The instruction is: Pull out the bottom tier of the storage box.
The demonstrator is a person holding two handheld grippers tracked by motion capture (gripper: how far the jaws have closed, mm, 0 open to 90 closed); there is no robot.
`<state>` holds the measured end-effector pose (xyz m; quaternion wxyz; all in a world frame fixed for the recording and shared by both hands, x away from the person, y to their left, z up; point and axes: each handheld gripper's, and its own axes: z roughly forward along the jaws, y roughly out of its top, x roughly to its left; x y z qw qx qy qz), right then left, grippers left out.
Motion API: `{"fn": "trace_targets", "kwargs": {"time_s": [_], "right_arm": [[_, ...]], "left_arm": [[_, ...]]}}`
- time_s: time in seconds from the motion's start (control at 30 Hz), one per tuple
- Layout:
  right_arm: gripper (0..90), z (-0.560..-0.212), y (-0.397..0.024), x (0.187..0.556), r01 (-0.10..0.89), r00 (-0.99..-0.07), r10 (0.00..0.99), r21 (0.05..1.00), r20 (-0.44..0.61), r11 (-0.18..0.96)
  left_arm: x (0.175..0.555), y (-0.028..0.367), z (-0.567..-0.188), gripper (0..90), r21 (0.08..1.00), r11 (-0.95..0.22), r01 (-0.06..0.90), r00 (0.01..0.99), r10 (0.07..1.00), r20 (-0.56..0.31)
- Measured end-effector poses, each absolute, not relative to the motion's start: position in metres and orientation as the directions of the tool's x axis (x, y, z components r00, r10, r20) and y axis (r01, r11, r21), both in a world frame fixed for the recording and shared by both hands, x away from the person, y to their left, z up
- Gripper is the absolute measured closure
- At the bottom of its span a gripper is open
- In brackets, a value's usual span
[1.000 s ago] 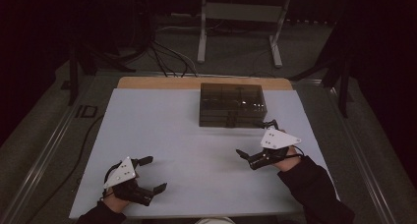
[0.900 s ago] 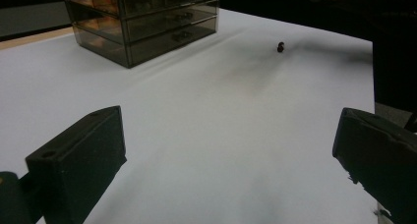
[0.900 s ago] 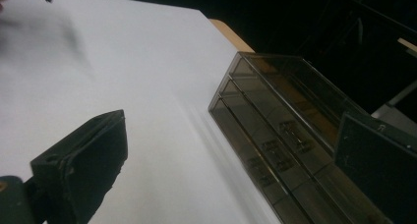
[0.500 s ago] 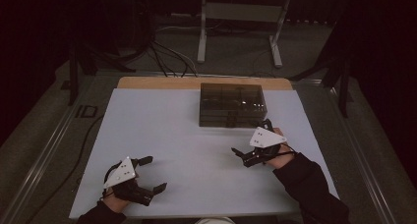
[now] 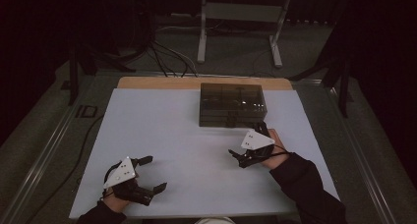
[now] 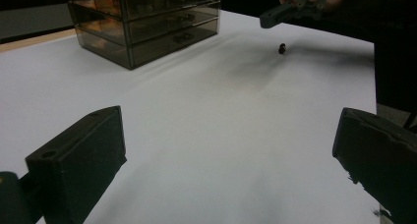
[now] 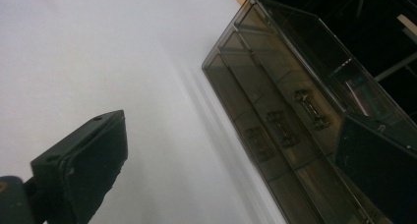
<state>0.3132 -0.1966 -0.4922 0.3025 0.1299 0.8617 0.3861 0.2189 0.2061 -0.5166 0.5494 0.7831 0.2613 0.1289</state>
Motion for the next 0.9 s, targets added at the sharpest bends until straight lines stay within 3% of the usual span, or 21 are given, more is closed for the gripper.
{"fn": "trace_targets", "kwargs": {"time_s": [0.4,0.9], "right_arm": [[0.0,-0.503,-0.183,0.316,0.002,-0.765,0.418,0.647,-0.490,0.762],[6.7,-0.513,-0.170,0.315,-0.003,-0.723,0.356,0.518,-0.592,0.855]], "left_arm": [[0.219,0.207,-0.517,0.8,0.927,-0.261,0.269,0.830,0.551,-0.086],[0.219,0.207,-0.517,0.8,0.927,-0.262,0.269,0.830,0.551,-0.085]]}}
